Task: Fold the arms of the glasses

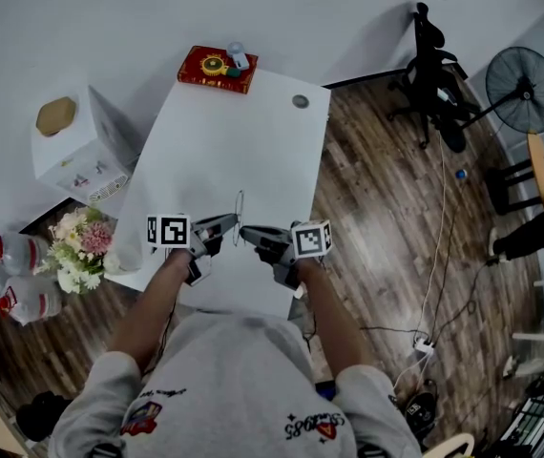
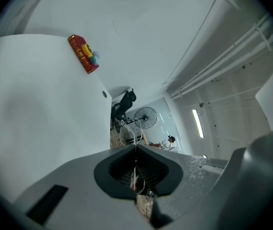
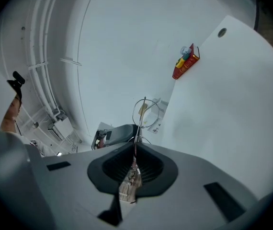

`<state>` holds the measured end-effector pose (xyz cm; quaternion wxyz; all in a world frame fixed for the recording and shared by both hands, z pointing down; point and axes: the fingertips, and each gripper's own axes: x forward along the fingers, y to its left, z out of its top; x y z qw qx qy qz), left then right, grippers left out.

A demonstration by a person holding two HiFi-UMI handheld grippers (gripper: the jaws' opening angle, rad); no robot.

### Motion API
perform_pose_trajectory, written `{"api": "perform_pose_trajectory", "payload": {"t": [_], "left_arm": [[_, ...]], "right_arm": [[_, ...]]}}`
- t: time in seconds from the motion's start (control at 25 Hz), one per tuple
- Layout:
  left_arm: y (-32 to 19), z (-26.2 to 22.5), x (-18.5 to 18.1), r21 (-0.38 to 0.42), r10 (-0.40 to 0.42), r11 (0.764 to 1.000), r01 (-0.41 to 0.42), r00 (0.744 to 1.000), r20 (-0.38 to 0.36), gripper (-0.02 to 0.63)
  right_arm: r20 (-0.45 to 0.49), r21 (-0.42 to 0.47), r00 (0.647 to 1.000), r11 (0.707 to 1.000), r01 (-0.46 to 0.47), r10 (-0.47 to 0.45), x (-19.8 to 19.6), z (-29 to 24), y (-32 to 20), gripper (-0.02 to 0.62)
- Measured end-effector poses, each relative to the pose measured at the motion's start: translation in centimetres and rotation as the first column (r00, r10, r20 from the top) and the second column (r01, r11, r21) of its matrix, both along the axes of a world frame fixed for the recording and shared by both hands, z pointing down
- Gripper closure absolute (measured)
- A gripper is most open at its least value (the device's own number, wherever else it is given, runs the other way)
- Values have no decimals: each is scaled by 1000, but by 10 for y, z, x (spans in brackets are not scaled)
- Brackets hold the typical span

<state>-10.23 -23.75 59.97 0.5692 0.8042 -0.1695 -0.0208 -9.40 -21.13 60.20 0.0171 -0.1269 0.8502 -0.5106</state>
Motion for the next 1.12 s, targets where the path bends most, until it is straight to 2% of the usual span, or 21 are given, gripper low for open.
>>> {"api": "perform_pose_trajectory", "payload": {"t": [0.12,0.28,0.36,0.4,0.48,0.56,0.64,0.68,0.76,0.84,1.0,1.12], "left_arm": [[0,-1,0,22,6,1000,-6,1000,-8,600],[3,4,-4,-11,-11,1000,11,1000,6,600],[1,4,-6,-1,-20,1000,20,1000,19,600],[0,5,-9,5,-25,1000,25,999,27,600],[-3,6,-13,12,-39,999,39,998,41,600],[-8,6,-19,21,-56,998,55,997,53,600],[-14,6,-24,33,-76,997,74,995,66,598],[-17,6,-27,38,-86,996,83,994,72,600],[-21,5,-32,44,-104,994,101,991,80,598],[-24,3,-36,49,-118,992,114,990,81,600],[-31,-3,-38,62,-134,990,130,988,72,600],[-34,-10,-38,68,-138,989,134,989,56,598]], "right_arm": [[-2,8,1000,1000,-11,11,-5,2,0,574],[36,-4,999,1000,-10,10,-13,2,2,578],[42,-7,999,1000,-4,5,-15,1,5,476],[38,-3,999,1000,-15,15,-13,2,5,463],[7,16,997,997,-82,81,-2,4,0,463],[-40,66,980,979,-192,195,18,3,-13,473],[-110,148,939,940,-309,326,42,-1,-28,503],[-152,194,906,911,-365,395,55,-2,-35,531],[-209,297,828,840,-454,521,81,-10,-47,572],[-228,402,760,770,-496,609,100,-26,-54,594],[-260,589,660,657,-471,705,120,-57,-62,594],[-268,690,622,598,-409,735,119,-79,-62,594]]}}
